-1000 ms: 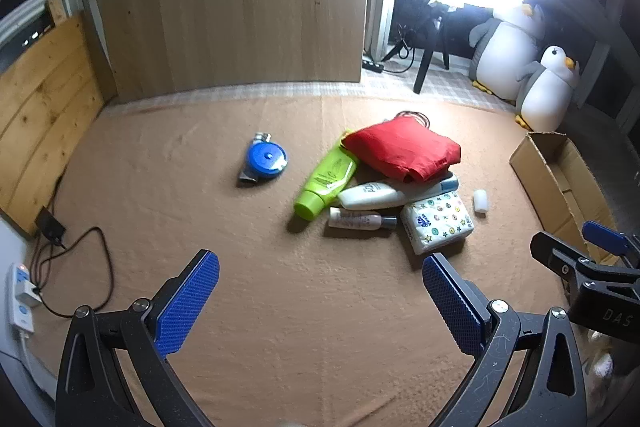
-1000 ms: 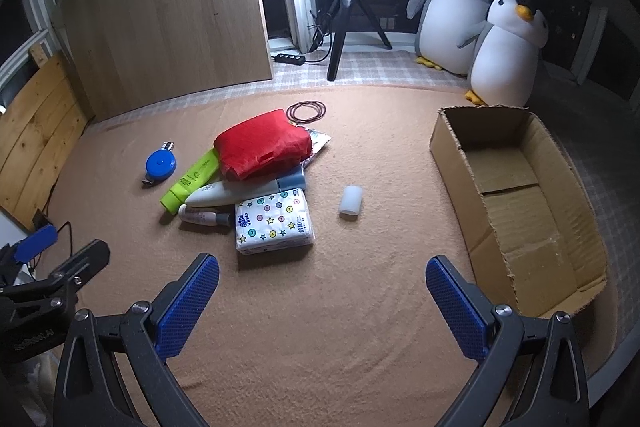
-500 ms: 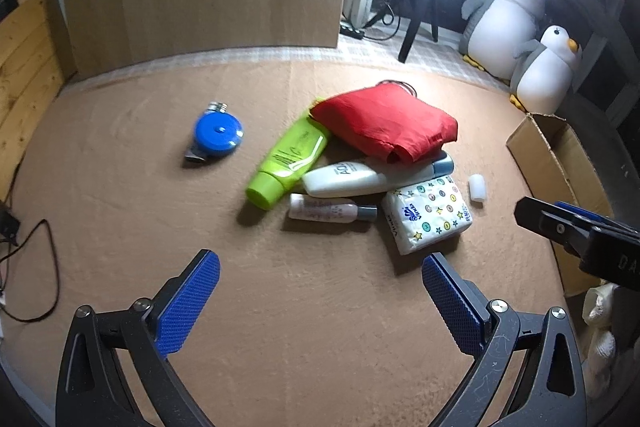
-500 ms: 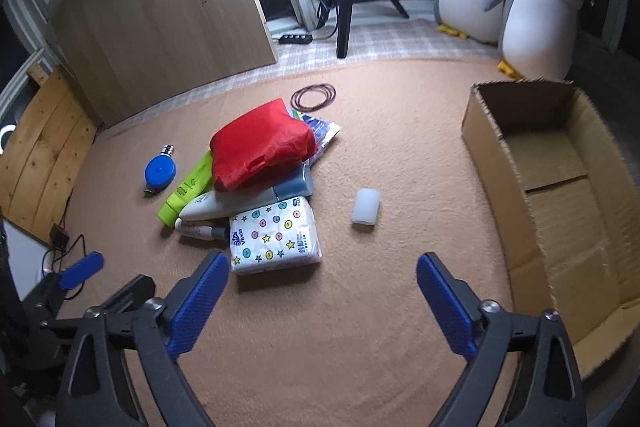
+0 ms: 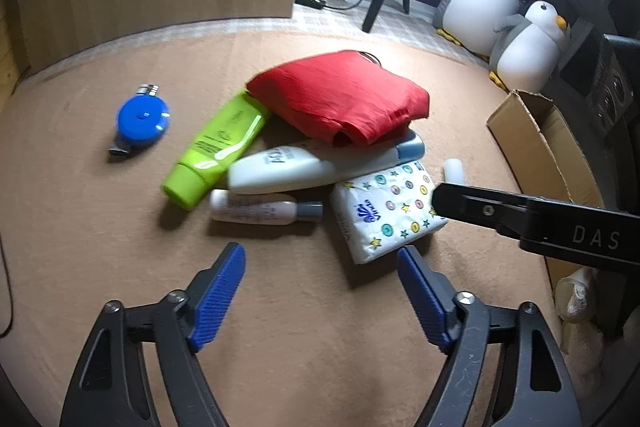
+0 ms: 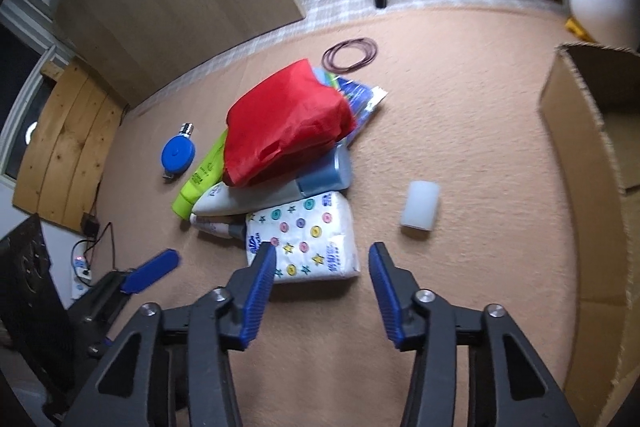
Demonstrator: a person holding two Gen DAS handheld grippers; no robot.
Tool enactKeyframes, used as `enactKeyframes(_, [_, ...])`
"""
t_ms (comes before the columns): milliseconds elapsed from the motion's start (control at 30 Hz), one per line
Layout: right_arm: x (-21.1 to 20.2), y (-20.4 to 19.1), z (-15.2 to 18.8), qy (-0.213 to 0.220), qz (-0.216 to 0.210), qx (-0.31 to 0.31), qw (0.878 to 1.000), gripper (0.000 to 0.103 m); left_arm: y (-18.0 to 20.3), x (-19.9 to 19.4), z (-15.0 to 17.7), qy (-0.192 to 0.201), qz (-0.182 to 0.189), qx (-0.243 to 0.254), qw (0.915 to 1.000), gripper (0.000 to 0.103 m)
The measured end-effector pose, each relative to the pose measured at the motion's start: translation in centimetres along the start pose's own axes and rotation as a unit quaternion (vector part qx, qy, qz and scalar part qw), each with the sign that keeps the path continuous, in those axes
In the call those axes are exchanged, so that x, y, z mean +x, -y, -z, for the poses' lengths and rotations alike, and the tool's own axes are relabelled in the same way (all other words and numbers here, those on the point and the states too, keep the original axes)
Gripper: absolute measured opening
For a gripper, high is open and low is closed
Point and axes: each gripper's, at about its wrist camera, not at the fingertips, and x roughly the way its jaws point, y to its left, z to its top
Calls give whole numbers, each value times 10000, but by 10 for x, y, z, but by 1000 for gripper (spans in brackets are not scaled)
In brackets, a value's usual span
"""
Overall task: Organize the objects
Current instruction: 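Reach the right gripper to the patterned tissue pack and grasp it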
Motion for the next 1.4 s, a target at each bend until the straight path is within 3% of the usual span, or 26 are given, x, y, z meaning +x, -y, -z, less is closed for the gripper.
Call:
enactKeyframes(233, [14,-2,-7,-210,-188,-96,9996,32,6,19,-3,-218,350,-60,9991,59])
enactKeyframes(567, [24,3,-14,-333,-76,-89,9994,32,13,31,-2,-320,571,-26,9979,56])
enactKeyframes(700, [31,6,-13,-483,-234,-3,9986,32,15,35,-1,-395,697,1,9968,46])
enactKeyframes(1067, [26,7,-5,-468,-350,83,9983,30,21,28,4,-321,688,151,9970,44])
enactKeyframes(1400, [-9,8,6,-159,-400,79,9990,30,41,-3,7,-39,739,404,9964,44])
